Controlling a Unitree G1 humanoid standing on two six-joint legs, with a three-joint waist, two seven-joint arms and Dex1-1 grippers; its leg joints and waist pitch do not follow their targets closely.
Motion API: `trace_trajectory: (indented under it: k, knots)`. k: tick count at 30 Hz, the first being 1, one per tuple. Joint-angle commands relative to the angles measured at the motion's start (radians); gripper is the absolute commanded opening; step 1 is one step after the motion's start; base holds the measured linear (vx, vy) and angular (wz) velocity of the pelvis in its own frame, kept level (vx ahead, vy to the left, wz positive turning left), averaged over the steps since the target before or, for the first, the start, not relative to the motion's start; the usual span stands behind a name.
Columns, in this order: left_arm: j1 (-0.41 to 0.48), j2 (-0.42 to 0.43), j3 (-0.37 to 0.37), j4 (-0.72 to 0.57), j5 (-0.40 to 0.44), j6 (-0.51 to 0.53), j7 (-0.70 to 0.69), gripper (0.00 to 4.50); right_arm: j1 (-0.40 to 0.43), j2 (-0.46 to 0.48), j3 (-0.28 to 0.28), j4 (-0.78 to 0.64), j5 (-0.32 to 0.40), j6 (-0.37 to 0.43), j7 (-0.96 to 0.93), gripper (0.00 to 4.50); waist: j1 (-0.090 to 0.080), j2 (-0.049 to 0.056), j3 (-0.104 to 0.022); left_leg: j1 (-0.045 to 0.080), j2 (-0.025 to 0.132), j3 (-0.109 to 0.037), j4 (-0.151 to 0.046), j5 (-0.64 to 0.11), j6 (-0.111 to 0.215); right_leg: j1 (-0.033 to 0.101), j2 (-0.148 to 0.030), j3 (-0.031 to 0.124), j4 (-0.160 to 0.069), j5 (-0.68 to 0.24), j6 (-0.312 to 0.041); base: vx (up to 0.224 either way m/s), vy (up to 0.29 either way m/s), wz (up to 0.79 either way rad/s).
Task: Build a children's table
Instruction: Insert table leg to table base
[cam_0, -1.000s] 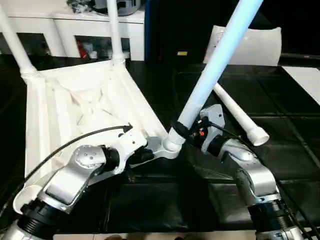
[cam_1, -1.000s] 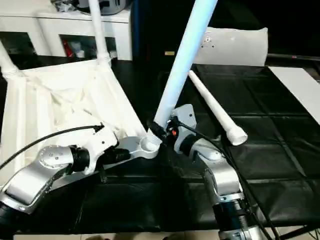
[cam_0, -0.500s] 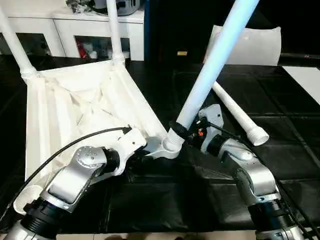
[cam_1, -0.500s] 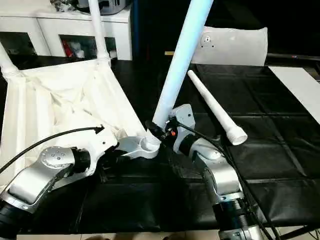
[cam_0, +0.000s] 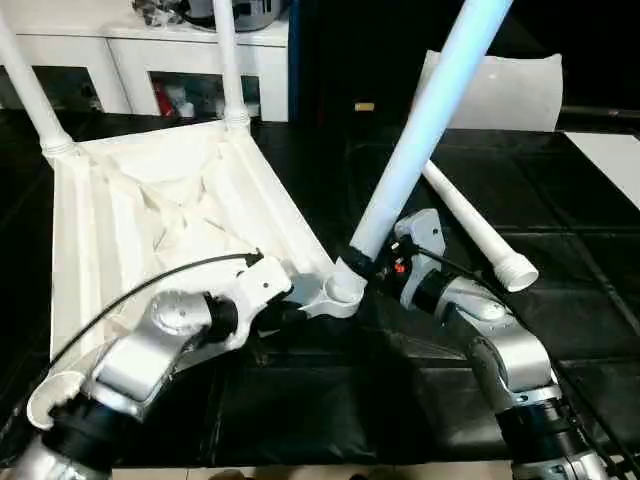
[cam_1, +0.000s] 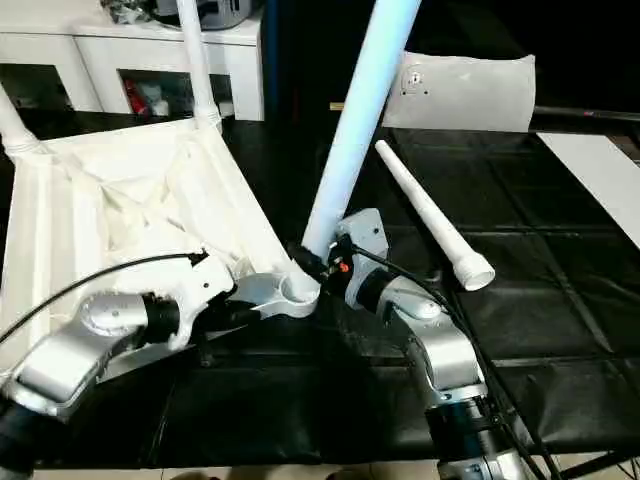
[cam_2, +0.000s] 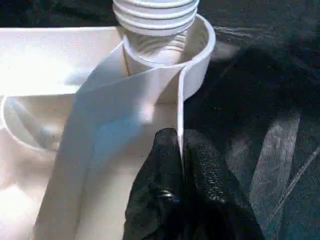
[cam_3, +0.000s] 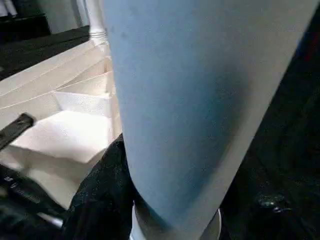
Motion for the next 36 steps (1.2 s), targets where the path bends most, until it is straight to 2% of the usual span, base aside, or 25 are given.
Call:
trace_trajectory:
  k: [1,4,7,9,11,12,16,23,30,32,36]
  knots:
    - [0.004,0.023,-0.04,0.054,0.038,-0.01,-0.02,0.0,-0.017,-0.021,0.023,-0.022,0.008,0.036,0.032,1.89,0.003,0.015,-0.054,0.01,0.025,-0.01,-0.074,-0.302,-0.023,0.041,-0.058,0.04,-0.08,-0.309,-0.142,0.0,0.0,0.0]
    - [-0.012,0.062,-0.064,0.092,0.061,-0.092,-0.085,0.0,-0.026,-0.039,0.044,-0.033,0.022,0.069,0.078,1.89,0.003,0.01,-0.05,0.01,0.023,-0.01,-0.073,-0.326,-0.017,0.039,-0.06,0.04,-0.09,-0.379,-0.123,0.0,0.0,0.0]
    - [-0.021,0.09,-0.082,0.113,0.077,-0.155,-0.139,0.0,-0.032,-0.055,0.07,-0.035,0.022,0.089,0.115,1.89,0.004,0.012,-0.05,0.013,0.024,-0.011,-0.073,-0.333,-0.021,0.036,-0.061,0.04,-0.091,-0.409,-0.115,0.0,0.0,0.0]
    - [-0.026,0.105,-0.09,0.126,0.075,-0.197,-0.182,0.0,-0.035,-0.058,0.08,-0.028,0.015,0.097,0.125,1.89,0.005,0.009,-0.049,0.014,0.026,-0.01,-0.073,-0.335,-0.023,0.033,-0.062,0.041,-0.091,-0.421,-0.112,0.0,0.0,0.0]
    - [-0.03,0.109,-0.089,0.138,0.069,-0.224,-0.209,0.0,-0.043,-0.057,0.086,-0.015,0.005,0.102,0.124,1.89,0.006,0.007,-0.05,0.016,0.028,-0.012,-0.075,-0.338,-0.028,0.031,-0.064,0.041,-0.09,-0.424,-0.112,0.0,0.0,0.0]
    - [-0.031,0.109,-0.089,0.14,0.068,-0.227,-0.211,0.0,-0.044,-0.057,0.086,-0.013,0.004,0.104,0.124,1.89,0.008,0.01,-0.049,0.018,0.029,-0.011,-0.076,-0.344,-0.032,0.029,-0.064,0.041,-0.089,-0.419,-0.117,0.0,0.0,0.0]
    - [-0.043,0.109,-0.086,0.16,0.054,-0.261,-0.241,0.0,-0.06,-0.061,0.098,0.018,-0.008,0.119,0.127,1.89,0.01,0.007,-0.051,0.016,0.028,-0.011,-0.077,-0.346,-0.039,0.033,-0.065,0.041,-0.085,-0.392,-0.127,0.0,0.0,0.0]
    - [-0.056,0.093,-0.086,0.19,0.068,-0.312,-0.255,0.0,-0.082,-0.043,0.116,0.087,-0.011,0.127,0.138,1.89,0.012,0.005,-0.047,0.019,0.029,-0.013,-0.078,-0.365,-0.042,0.03,-0.069,0.041,-0.091,-0.457,-0.11,0.0,0.0,0.0]
    - [-0.055,0.086,-0.084,0.197,0.072,-0.323,-0.256,0.0,-0.093,-0.016,0.083,0.136,0.012,0.131,0.124,1.89,0.006,0.003,-0.044,0.026,0.027,-0.02,-0.077,-0.429,-0.047,0.021,-0.071,0.037,-0.106,-0.581,-0.075,0.0,0.0,0.0]
    - [-0.055,0.084,-0.081,0.206,0.076,-0.33,-0.253,0.0,-0.082,-0.004,0.042,0.156,0.039,0.139,0.108,1.89,0.005,0.006,-0.045,0.028,0.027,-0.021,-0.078,-0.439,-0.047,0.019,-0.071,0.037,-0.108,-0.586,-0.074,0.0,0.0,0.0]
    - [-0.053,0.084,-0.071,0.212,0.078,-0.333,-0.25,0.0,-0.05,-0.002,0.01,0.165,0.056,0.126,0.105,1.89,0.009,0.008,-0.047,0.027,0.029,-0.02,-0.079,-0.434,-0.046,0.02,-0.07,0.038,-0.106,-0.542,-0.086,0.0,0.0,0.0]
